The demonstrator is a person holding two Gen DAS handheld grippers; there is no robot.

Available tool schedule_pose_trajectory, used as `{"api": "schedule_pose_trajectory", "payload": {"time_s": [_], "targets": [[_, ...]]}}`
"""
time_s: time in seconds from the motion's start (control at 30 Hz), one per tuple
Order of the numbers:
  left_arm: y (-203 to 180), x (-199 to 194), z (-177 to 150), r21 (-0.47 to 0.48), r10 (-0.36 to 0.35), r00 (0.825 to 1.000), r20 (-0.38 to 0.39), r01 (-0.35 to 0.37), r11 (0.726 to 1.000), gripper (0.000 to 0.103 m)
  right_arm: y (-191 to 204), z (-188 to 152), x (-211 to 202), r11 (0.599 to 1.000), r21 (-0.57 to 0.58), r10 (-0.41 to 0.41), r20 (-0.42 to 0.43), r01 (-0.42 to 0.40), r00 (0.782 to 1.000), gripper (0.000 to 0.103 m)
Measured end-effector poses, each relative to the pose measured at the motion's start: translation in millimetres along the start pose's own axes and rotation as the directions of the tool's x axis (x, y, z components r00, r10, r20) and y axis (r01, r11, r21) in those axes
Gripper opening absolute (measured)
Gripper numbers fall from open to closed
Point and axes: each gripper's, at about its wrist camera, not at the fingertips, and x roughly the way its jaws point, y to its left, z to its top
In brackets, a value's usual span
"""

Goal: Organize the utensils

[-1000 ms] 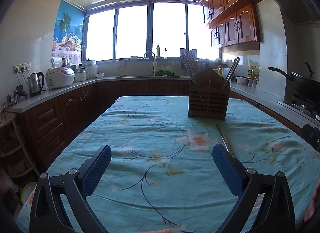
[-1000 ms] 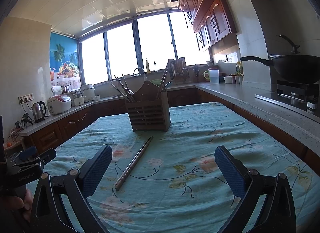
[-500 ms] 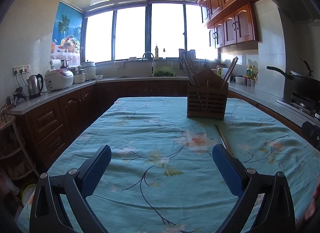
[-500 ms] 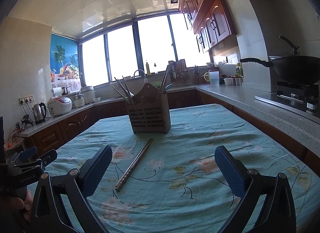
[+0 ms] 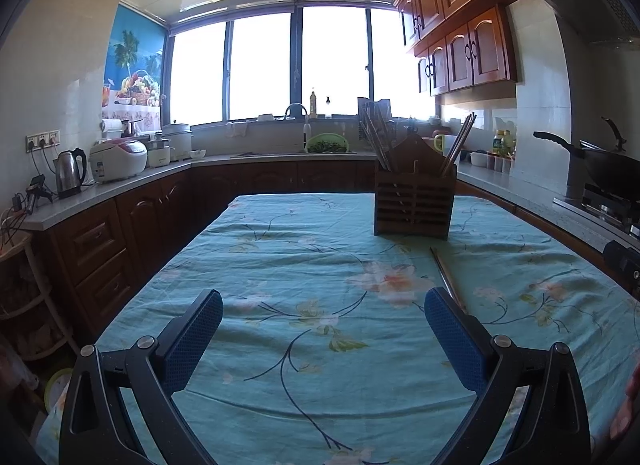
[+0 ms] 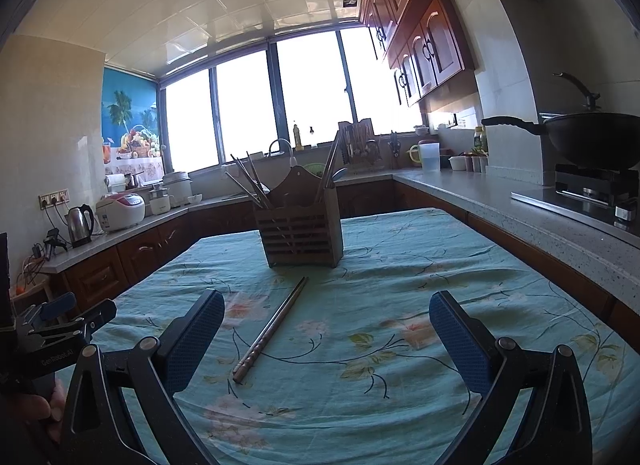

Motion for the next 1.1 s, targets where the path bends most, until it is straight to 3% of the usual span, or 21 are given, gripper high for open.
{"api": "schedule_pose_trajectory", "payload": {"time_s": [1.1], "targets": [[-10,-3,0,0.008,-0.001,1.0,-0.002,0.001,1.0,0.102,1,1,-1,1.0,0.001,0.0,0.004,0.0,1.0,0.103]]}}
